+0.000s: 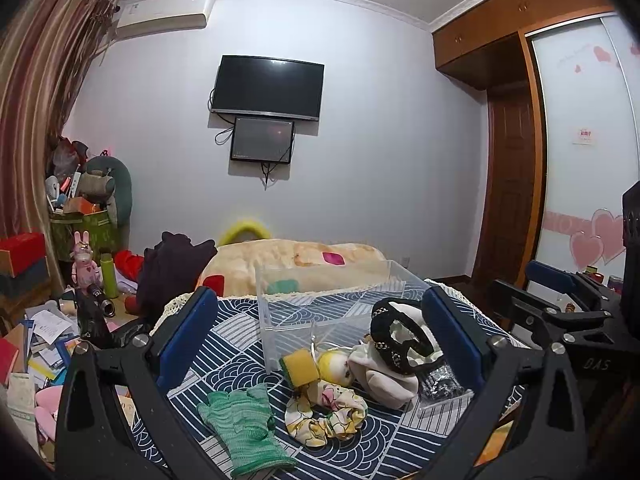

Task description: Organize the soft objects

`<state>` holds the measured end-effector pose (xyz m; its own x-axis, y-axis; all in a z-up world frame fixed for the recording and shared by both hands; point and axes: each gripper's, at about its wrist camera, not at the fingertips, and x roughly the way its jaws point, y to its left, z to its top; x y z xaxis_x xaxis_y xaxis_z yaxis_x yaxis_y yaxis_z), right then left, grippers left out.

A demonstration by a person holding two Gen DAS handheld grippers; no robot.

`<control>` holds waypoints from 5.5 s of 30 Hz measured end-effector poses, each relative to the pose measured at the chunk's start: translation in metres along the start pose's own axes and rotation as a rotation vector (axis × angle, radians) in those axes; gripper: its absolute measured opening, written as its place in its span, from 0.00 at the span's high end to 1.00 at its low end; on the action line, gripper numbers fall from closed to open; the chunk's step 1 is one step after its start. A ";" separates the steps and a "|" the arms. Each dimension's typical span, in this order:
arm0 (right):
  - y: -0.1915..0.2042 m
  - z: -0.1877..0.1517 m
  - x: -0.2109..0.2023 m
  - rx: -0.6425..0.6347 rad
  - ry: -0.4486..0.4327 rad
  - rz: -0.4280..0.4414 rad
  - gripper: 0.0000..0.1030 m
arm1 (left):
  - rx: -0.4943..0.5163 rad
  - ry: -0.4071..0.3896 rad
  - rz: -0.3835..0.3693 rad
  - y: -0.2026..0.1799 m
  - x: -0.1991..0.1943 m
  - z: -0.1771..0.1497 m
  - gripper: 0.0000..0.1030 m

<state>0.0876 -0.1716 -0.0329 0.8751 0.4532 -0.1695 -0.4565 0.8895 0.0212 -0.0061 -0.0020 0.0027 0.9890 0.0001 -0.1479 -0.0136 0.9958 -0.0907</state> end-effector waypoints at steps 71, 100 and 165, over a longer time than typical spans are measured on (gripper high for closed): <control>-0.012 -0.050 0.082 0.040 0.284 -0.021 0.00 | -0.140 0.353 -0.025 0.037 0.103 -0.070 0.52; -0.017 -0.056 0.076 0.096 0.317 0.111 0.91 | -0.156 0.284 -0.021 0.044 0.074 -0.046 0.70; -0.037 0.022 0.091 -0.011 0.246 0.054 0.06 | 0.018 0.294 0.000 0.032 0.103 0.017 0.03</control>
<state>0.1881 -0.1622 -0.0271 0.7847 0.4707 -0.4033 -0.5042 0.8632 0.0264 0.0979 0.0317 0.0011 0.9041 -0.0240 -0.4267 -0.0083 0.9972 -0.0737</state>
